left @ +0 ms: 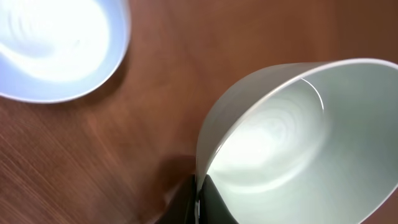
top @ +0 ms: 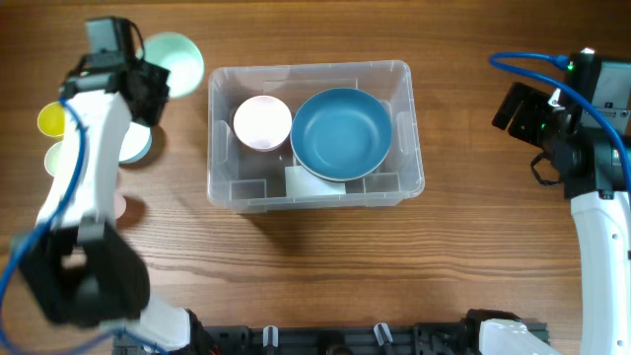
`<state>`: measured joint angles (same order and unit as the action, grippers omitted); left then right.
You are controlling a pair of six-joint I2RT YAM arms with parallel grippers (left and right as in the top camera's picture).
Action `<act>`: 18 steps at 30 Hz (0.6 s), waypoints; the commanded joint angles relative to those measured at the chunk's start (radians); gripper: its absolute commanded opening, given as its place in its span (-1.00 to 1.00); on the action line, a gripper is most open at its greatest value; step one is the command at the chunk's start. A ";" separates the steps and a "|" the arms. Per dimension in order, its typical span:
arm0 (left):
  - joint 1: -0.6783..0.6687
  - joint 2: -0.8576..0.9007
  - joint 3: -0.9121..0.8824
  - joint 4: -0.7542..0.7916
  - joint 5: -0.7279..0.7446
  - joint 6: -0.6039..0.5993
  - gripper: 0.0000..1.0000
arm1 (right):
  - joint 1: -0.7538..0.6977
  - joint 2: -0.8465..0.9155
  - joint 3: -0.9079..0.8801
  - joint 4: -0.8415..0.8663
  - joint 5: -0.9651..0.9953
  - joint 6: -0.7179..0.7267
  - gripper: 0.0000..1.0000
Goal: Pack container
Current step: 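Lift the green cup and carry it over the container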
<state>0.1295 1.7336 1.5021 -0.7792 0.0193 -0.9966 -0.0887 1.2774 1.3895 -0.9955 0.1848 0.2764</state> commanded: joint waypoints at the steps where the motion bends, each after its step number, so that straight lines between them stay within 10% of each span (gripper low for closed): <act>1: -0.028 -0.152 0.028 -0.029 -0.032 0.097 -0.92 | -0.002 0.008 0.011 0.000 0.018 0.014 0.99; 18: -0.431 -0.182 0.014 -0.184 -0.070 0.122 -0.92 | -0.002 0.008 0.011 0.000 0.018 0.014 1.00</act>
<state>-0.2535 1.5269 1.5234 -0.9550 -0.0200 -0.8913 -0.0887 1.2774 1.3895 -0.9955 0.1848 0.2764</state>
